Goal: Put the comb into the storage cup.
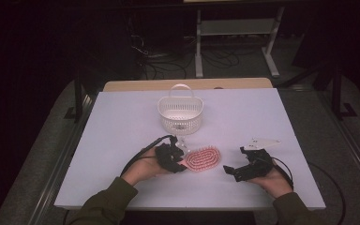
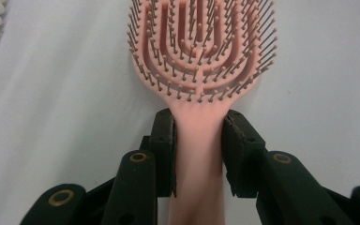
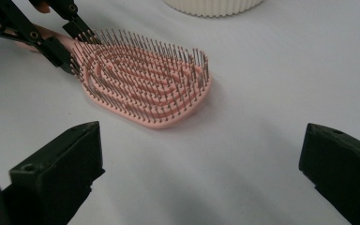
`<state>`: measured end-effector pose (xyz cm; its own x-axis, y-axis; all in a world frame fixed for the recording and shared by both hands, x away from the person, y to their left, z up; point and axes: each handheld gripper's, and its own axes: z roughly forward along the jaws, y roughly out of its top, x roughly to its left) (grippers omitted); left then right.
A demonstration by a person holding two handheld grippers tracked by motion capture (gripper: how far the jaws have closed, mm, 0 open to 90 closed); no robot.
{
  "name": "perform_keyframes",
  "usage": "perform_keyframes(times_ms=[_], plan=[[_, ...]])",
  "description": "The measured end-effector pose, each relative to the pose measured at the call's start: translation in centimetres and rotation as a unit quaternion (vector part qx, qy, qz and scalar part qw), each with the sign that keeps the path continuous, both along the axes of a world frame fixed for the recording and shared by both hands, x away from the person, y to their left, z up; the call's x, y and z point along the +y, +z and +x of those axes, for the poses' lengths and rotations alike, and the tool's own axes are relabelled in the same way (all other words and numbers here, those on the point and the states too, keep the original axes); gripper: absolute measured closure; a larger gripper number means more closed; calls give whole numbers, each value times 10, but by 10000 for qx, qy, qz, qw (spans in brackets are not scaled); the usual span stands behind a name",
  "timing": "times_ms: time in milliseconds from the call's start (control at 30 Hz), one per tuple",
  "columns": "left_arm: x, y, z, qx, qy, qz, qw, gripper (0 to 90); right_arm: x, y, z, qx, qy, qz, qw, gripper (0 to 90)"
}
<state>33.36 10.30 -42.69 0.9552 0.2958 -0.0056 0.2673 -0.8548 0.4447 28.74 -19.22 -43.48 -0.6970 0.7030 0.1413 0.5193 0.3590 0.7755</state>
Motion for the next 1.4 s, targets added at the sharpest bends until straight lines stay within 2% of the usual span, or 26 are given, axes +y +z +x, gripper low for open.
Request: perform_keyframes(times_ms=[800, 867, 1067, 1200, 1267, 1400], plan=[[5, 1, 2, 67, -14, -159, 9998, 701, -1, 0, 0, -6, 3, 10, 10000, 0], [8, 5, 2, 102, 23, -312, 9995, 701, -1, 0, 0, -6, 7, 6, 10000, 0], [13, 12, 2, 75, 72, -522, 9986, 700, -1, 0, 0, -8, 5, 5, 10000, 0], [20, 19, 1, 20, 141, -746, 9971, 700, -1, 0, 0, -7, 11, 8, 10000, 0], [22, 21, 1, 8, 159, -784, 9968, 700, -1, 0, 1, -6, 12, 22, 10000, 0], [29, 24, -2, -109, 225, -980, 9949, 700, -2, 0, 1, -5, 24, 22, 10000, 0]])
